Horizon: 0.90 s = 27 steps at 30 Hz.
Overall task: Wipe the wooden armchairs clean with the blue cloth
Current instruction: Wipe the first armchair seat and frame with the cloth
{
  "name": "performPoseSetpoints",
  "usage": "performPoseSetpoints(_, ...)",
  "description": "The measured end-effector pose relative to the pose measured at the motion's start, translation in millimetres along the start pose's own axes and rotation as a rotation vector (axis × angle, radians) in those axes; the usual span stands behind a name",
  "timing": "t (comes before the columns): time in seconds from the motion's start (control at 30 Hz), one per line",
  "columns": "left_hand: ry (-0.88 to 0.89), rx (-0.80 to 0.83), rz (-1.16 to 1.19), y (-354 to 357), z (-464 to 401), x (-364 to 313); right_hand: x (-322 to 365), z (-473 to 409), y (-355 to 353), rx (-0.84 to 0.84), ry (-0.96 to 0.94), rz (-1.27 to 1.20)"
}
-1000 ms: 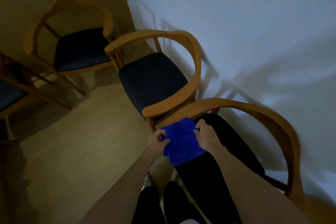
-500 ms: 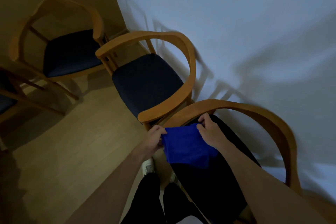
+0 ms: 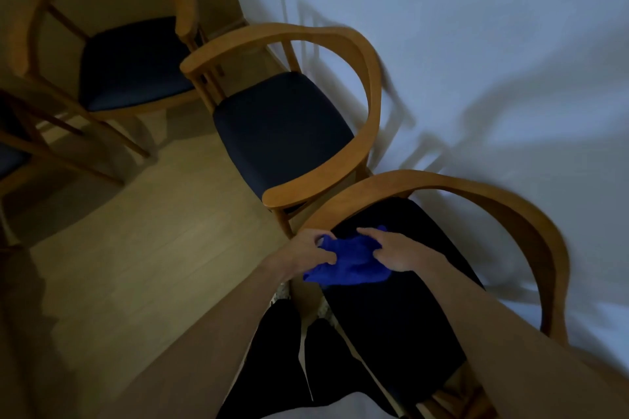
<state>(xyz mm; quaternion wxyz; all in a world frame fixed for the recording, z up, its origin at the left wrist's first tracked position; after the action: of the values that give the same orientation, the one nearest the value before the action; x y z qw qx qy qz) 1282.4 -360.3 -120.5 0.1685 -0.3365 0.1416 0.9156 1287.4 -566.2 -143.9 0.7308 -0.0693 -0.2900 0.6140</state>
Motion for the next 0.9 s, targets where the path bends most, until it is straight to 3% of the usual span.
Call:
performPoseSetpoints(0.07, 0.065, 0.031, -0.215, -3, -4, -17, 6, -2, -2, 0.067, -0.007, 0.103)
performPoseSetpoints(0.13, 0.120, 0.089, -0.392, -3, -8, -33, 13, -4, -4, 0.005, -0.029, 0.180)
performPoseSetpoints(0.27, 0.194, 0.077, -0.614, -9, -14, -44, 30, 1, -10, -0.197, -0.192, -0.175)
performPoseSetpoints(0.43, 0.205, -0.094, -0.562, -24, -12, -40, 44, 3, -14, -0.246, -0.247, -0.183)
performPoseSetpoints(0.67, 0.031, -0.027, -0.528, -45, -3, -22, 61, 8, -15, -0.375, -0.248, -0.444)
performPoseSetpoints(0.77, 0.064, -0.054, -0.320, -45, 2, -17, 59, 3, -17, -0.377, -0.208, -0.462)
performPoseSetpoints(0.83, 0.139, -0.154, -0.181, -46, 1, -16, 54, -4, -18, -0.430, -0.141, -0.453)
performPoseSetpoints(0.9, 0.210, -0.262, -0.189, -47, -10, -20, 52, -15, -22, -0.509, -0.078, -0.424)
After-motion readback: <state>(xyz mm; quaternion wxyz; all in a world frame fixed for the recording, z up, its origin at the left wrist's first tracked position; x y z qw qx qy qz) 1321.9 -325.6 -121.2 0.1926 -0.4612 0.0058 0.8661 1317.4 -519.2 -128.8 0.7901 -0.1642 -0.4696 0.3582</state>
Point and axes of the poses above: each hand's wrist, its own z-axis away from the middle knuckle, its own y-axis out of the palm, x = y × z, the point moved 3 cm from there along -z, towards the middle knuckle, and after that the axes turned 13 degrees about z, right-handed, at the moved point
